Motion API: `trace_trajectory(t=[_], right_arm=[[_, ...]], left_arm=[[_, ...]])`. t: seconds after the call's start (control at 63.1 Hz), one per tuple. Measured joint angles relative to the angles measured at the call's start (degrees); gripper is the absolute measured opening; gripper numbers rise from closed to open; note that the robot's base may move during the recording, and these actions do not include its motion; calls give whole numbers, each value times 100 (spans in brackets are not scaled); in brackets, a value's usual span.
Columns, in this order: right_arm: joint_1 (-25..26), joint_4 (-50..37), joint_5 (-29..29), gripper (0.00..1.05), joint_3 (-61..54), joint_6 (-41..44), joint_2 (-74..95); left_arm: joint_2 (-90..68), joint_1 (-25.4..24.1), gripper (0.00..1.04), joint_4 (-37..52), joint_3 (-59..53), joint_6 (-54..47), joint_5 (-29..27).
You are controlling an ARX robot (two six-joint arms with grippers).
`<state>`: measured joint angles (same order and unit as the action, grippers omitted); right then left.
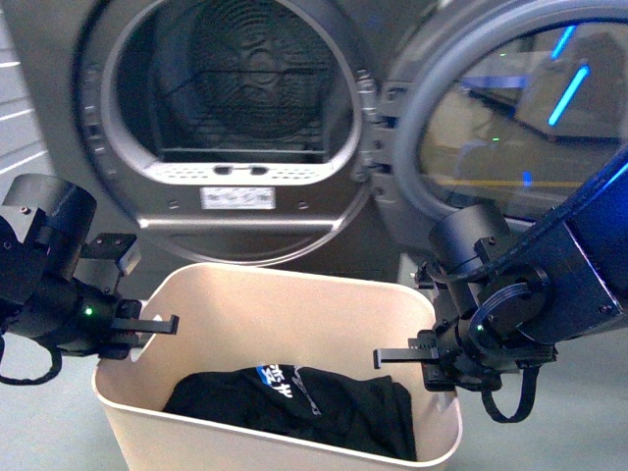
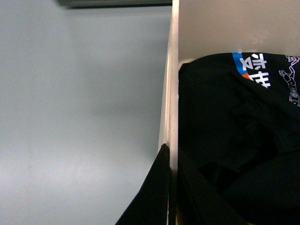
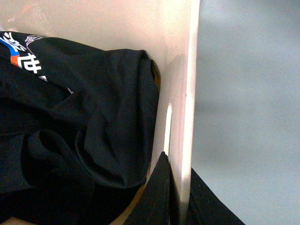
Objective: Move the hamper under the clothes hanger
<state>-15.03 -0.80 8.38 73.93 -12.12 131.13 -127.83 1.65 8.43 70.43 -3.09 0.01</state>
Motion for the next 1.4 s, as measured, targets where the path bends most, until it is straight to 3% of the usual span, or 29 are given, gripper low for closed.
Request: trace_trajectory(t=[0.238,1.396], right_arm=[[240,0,168,3,0,4,0],[153,0,111,3,-13,4,-2]], left_arm=[[0,221,4,11,2,0,127],[0,138,4,13,-2,0,63]])
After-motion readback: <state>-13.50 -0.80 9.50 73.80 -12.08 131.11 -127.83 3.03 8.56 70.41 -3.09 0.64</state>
